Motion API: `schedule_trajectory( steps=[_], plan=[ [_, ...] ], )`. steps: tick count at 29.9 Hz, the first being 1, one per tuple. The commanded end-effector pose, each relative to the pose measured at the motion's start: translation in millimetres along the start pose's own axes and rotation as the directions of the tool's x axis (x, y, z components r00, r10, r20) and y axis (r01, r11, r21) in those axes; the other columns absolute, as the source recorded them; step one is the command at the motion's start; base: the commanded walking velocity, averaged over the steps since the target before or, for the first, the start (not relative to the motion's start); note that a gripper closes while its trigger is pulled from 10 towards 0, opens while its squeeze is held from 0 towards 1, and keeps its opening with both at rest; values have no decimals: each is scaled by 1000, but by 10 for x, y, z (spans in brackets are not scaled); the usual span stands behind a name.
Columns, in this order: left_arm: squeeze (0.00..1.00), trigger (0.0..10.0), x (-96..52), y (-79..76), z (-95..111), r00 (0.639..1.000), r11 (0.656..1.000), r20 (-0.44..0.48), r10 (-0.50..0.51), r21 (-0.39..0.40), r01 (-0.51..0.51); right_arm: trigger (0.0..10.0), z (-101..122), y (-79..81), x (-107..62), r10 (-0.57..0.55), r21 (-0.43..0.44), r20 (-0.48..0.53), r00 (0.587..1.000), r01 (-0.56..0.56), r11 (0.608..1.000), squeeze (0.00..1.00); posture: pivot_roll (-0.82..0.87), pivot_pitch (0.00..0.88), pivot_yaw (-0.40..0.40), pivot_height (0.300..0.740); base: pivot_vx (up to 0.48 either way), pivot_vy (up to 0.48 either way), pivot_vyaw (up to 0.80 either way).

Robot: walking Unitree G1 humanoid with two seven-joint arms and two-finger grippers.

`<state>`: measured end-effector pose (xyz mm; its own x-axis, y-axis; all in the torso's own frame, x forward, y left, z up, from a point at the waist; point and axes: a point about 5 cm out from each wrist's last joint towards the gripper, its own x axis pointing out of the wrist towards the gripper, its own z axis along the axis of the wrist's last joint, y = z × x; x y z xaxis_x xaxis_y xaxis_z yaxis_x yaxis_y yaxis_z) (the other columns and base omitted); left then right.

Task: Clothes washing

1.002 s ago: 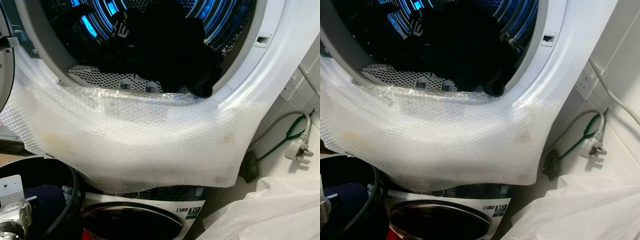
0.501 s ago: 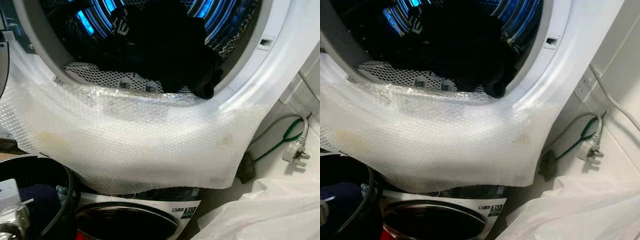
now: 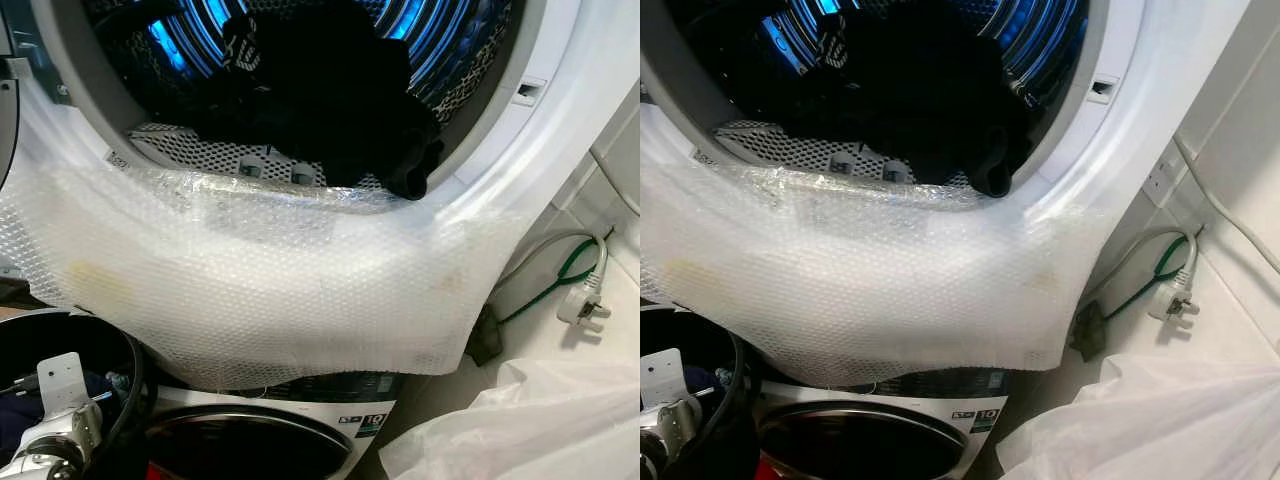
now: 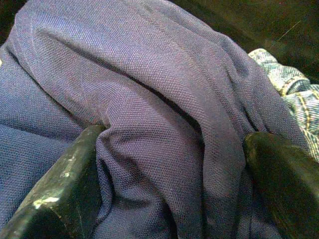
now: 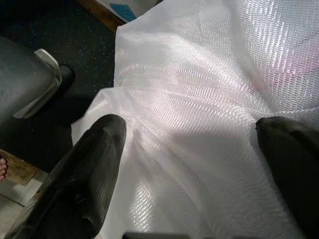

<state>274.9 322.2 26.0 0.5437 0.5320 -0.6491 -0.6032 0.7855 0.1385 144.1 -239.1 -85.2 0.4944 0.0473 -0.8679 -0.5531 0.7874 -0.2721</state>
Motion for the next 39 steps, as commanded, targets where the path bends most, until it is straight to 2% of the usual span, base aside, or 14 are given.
schedule_trajectory(
  steps=[1,3,8,9,10,11,25,39],
  plan=[
    [0,10000,-23,-169,-172,997,999,-69,-45,21,47,10000,-89,-91,-44,-21,-2,-20,1000,21,1000,0,-157,0,-203,740,0,0,0],
    [0,10000,-36,-233,-237,994,997,-90,-60,48,65,10000,-90,-75,-45,-22,7,-15,1000,22,1000,0,-156,0,-194,740,0,0,0],
    [0,10000,-29,-171,-332,993,999,-116,-33,36,38,10000,-61,-37,-30,-19,19,-3,1000,19,1000,0,-158,0,-186,740,0,0,0],
    [0,3725,-24,-131,-371,992,999,-127,-25,24,28,10000,-51,-23,-26,-16,18,1,1000,16,1000,0,-165,0,-185,740,0,0,0],
    [0,3725,-23,-122,-378,991,999,-128,-25,22,28,10000,-48,-20,-25,-15,17,3,1000,15,1000,0,-165,0,-185,740,0,0,0],
    [0,0,-23,-116,-386,991,999,-130,-21,21,24,10000,-46,-18,-25,-15,17,4,1000,15,1000,0,-167,0,-184,740,0,0,0],
    [0,0,-14,-16,-445,988,999,-153,24,-25,-29,10000,12,-13,-5,-5,17,15,1000,4,1000,0,-150,0,-183,740,0,0,0],
    [0,0,-15,-19,-465,988,998,-156,13,-59,-22,10000,87,-1,23,17,-4,21,1000,-17,1000,0,-123,0,-188,740,0,0,0]
  ],
)
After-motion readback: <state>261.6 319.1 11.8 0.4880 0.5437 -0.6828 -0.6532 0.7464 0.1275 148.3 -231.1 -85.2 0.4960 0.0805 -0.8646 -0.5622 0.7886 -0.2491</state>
